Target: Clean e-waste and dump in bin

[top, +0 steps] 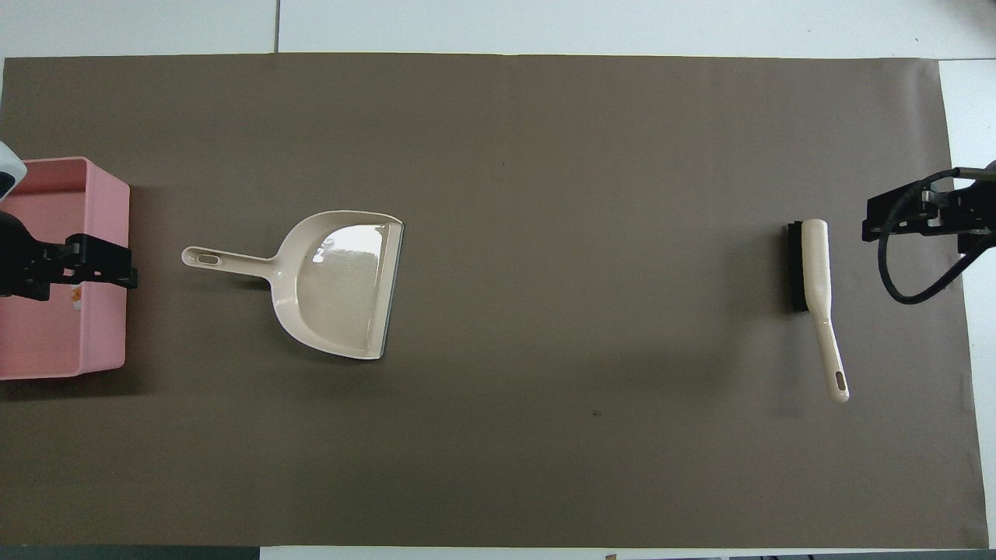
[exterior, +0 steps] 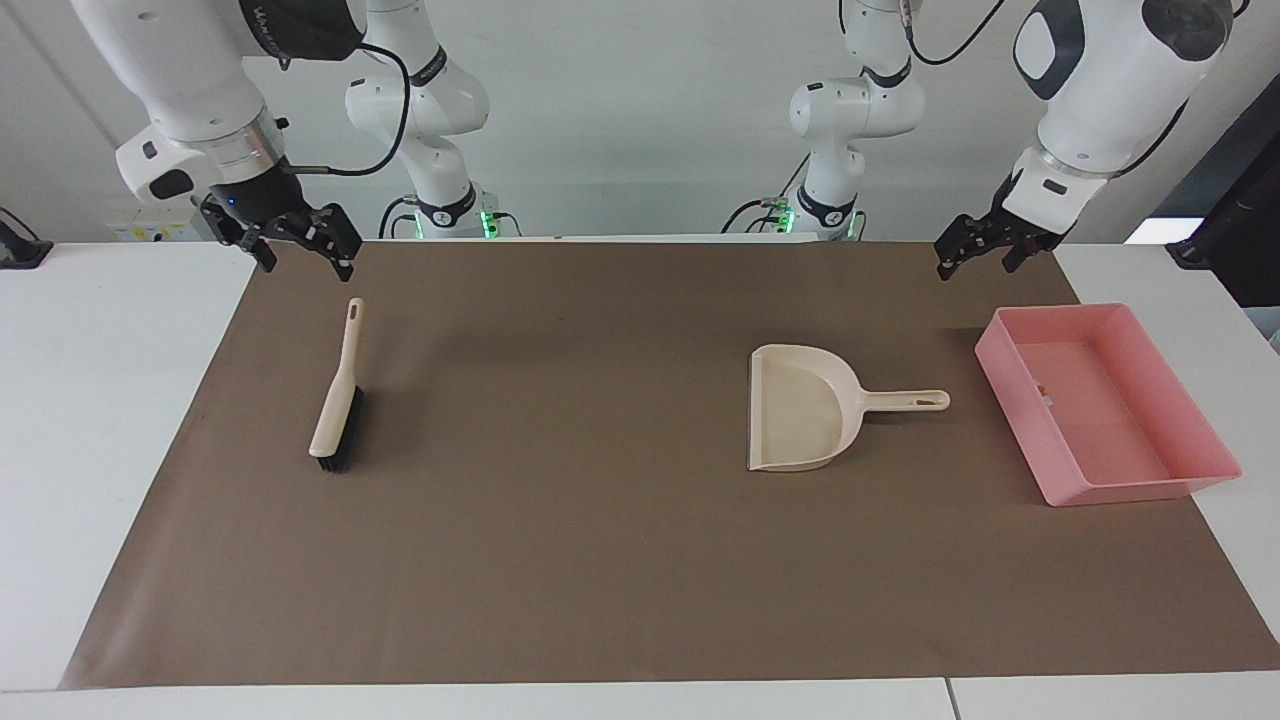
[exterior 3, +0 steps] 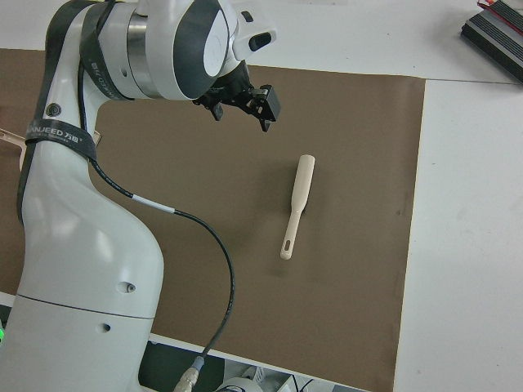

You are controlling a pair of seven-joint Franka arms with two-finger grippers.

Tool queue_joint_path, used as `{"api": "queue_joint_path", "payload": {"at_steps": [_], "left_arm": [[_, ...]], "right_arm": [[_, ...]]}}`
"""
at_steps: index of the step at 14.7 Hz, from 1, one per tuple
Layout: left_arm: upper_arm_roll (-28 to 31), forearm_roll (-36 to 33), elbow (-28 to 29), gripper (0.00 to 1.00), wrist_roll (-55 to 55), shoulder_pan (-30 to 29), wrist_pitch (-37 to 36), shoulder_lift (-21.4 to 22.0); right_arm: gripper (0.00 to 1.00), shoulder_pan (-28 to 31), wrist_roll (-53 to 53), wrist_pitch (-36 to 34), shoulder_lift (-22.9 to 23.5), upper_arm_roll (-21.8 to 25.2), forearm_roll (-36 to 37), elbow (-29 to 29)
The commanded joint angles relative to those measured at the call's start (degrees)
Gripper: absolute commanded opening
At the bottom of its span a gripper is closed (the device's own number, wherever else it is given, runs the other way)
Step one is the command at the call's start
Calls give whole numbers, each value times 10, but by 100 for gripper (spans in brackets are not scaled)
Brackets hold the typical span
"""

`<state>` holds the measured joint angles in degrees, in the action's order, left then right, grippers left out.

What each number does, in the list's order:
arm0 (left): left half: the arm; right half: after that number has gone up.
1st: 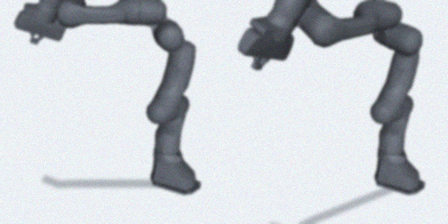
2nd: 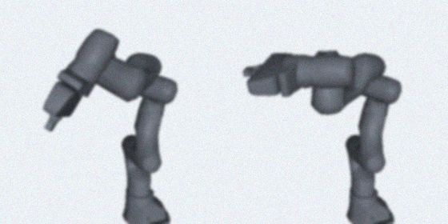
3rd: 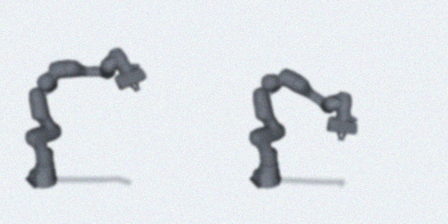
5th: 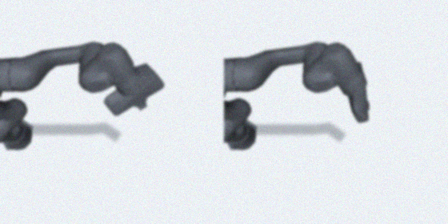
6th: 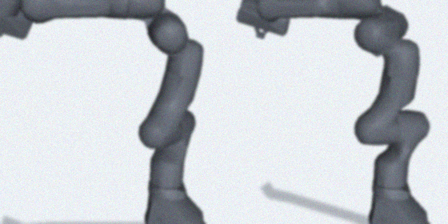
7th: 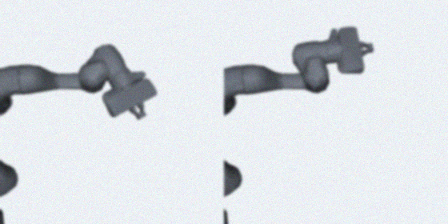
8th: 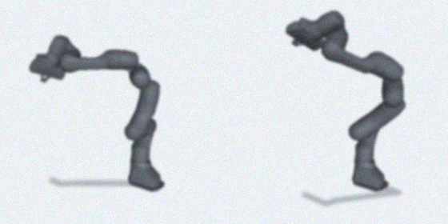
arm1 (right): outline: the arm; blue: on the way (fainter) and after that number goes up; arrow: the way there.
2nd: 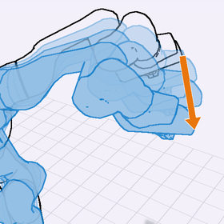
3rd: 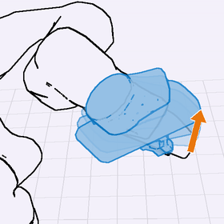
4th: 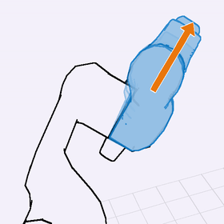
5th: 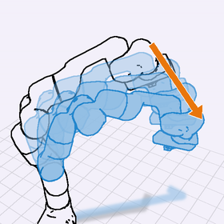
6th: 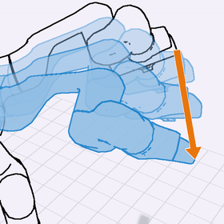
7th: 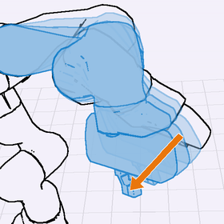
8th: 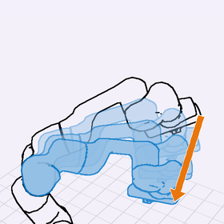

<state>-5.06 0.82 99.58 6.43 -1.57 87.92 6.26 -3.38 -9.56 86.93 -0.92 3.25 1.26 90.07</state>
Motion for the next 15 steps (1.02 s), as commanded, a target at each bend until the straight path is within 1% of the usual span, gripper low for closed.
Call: {"api": "queue_joint_path", "payload": {"at_steps": [1,4,7,13,15], "left_arm": [[-18,9,-33,99,-1,-25,-42,5],[-18,10,-65,99,2,-13,-38,-14],[-12,28,-98,99,2,-15,-57,-39],[-14,16,-90,99,-9,-16,-64,-32],[-15,-24,-85,99,-61,-13,-61,-31]], "right_arm": [[100,1,-4,1,5,-3,2,-8],[100,1,-4,0,4,-3,1,-8],[100,1,-4,0,4,-3,1,-7],[100,1,-4,0,4,-3,-1,-7],[100,1,-5,0,3,-3,-1,-5]]}}
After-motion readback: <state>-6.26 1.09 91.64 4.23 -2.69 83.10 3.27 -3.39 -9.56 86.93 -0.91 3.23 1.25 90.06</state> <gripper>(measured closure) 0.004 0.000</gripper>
